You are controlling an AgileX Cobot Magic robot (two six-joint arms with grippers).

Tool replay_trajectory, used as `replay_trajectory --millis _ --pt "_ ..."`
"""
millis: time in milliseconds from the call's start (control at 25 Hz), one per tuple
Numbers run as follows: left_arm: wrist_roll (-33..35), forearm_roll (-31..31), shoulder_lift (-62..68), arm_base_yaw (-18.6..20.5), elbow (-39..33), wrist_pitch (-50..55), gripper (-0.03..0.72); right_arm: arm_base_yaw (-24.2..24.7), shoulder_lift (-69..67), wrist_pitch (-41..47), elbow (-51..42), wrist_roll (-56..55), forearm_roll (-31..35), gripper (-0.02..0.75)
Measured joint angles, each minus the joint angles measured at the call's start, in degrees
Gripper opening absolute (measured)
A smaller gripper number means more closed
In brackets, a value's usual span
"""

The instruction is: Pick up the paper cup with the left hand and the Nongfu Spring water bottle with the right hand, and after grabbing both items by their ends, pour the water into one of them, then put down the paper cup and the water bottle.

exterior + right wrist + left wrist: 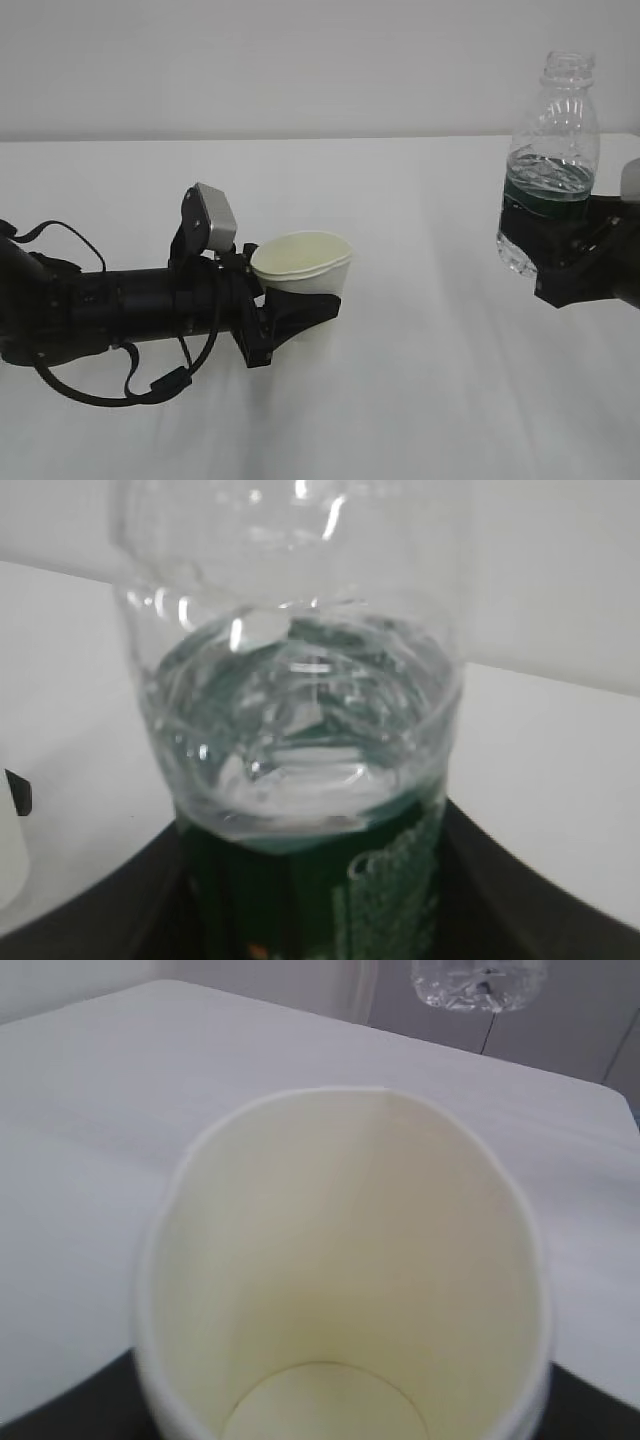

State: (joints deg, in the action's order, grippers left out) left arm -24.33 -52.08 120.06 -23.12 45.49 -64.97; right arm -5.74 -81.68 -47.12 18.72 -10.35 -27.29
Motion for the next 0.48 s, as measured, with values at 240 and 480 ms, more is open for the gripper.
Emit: replay_trajectory --millis 240,480 --pt "-2.1 -0.6 2.9 -2.7 3.9 0.2 0.419 0.0 4.3 4.0 0.0 0.0 0.0 0.410" --pt "-2.4 -3.8 4.2 -4.2 6.3 3.1 0.419 0.0 5.6 6.8 -0.1 2.0 2.0 0.410"
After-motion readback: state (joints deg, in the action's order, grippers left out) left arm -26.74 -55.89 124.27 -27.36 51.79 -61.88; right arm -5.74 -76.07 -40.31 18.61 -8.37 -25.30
